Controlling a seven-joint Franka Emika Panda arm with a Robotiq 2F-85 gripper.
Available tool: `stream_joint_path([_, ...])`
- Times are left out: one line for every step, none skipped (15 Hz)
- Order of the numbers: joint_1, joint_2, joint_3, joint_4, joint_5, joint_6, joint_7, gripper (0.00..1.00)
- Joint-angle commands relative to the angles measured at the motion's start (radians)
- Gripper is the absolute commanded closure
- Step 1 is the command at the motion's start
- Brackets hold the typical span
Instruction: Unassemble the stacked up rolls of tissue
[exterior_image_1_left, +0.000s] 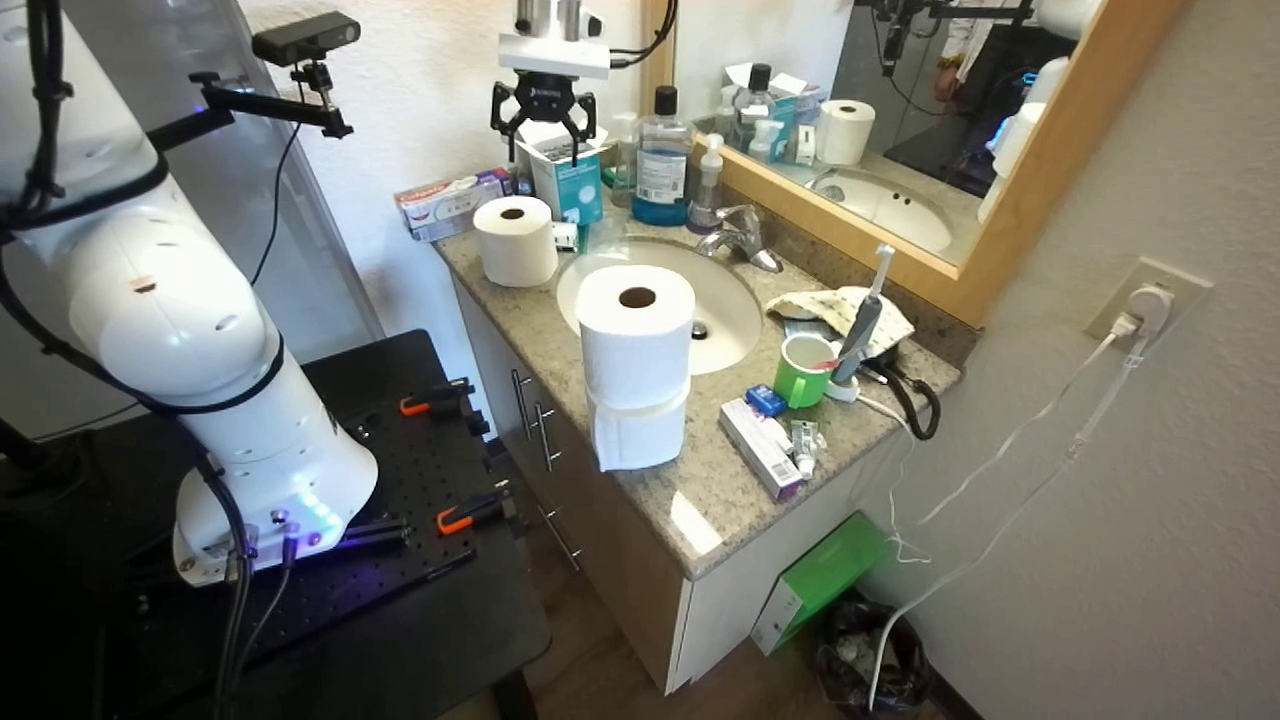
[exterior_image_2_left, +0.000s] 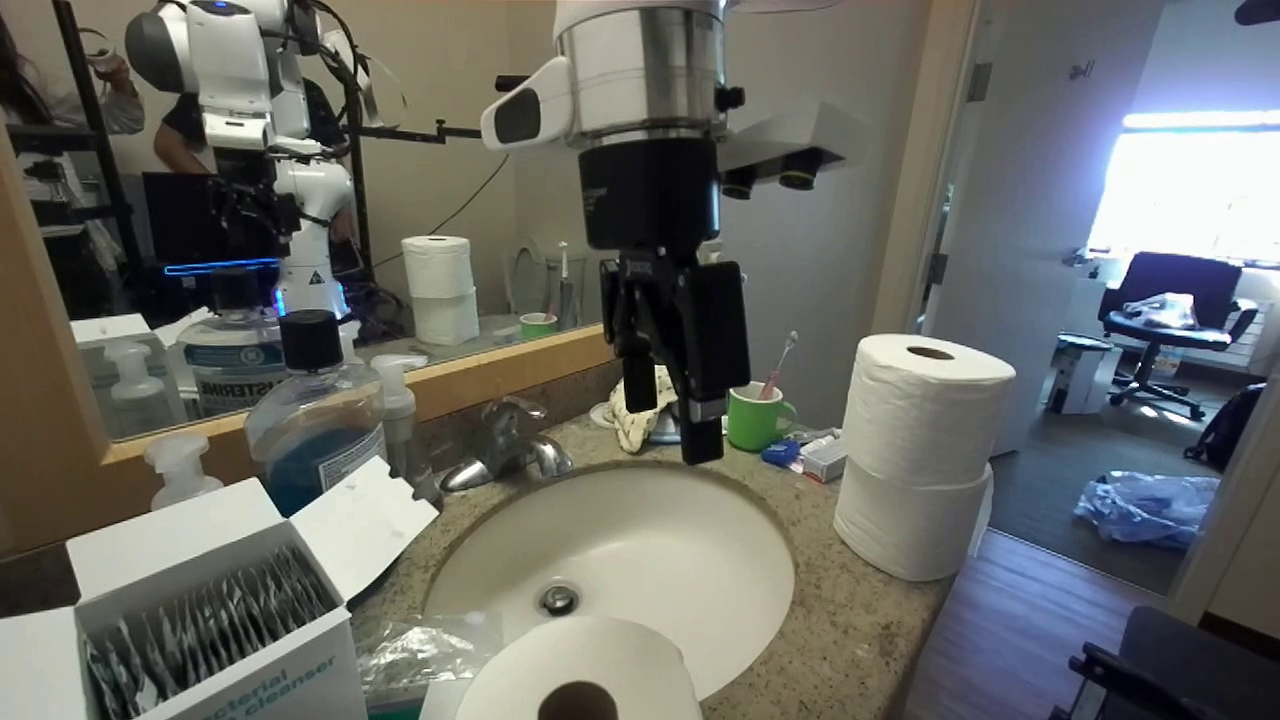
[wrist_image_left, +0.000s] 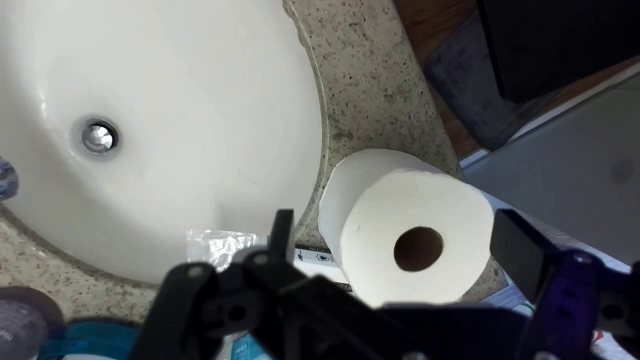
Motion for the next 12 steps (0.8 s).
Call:
stream_joint_path([-0.012,-0.015,0.005,-0.009,0.001,-0.016,0.007,0.00])
stream_joint_path([-0.020,-0.042,-0.004,-0.027,0.020,-0.021,0.001,0.00])
stream_joint_path([-0.027,-0.060,-0.011,-0.042,0.035,-0.019,0.000,0.00])
stream_joint_path([-0.036,-0.082,-0.019,-0.059,0.051,-0.018,-0.003,0.00])
stream_joint_path([-0.045,-0.109,-0.030,-0.084,0.069,-0.004,-0.006,0.00])
stream_joint_path([-0.050,-0.130,-0.038,-0.101,0.085,0.006,-0.004,0.00])
stream_joint_path([-0.057,-0.156,-0.050,-0.123,0.104,0.016,-0.013,0.00])
stream_joint_path([-0.060,-0.177,-0.061,-0.139,0.117,0.020,-0.011,0.00])
stream_joint_path([-0.065,-0.199,-0.075,-0.155,0.131,0.021,-0.011,0.00])
stream_joint_path([-0.067,-0.221,-0.089,-0.168,0.147,0.017,-0.009,0.00])
stream_joint_path([-0.071,-0.246,-0.101,-0.183,0.155,0.017,-0.001,0.00])
stream_joint_path([-0.072,-0.270,-0.119,-0.199,0.175,0.017,-0.015,0.00])
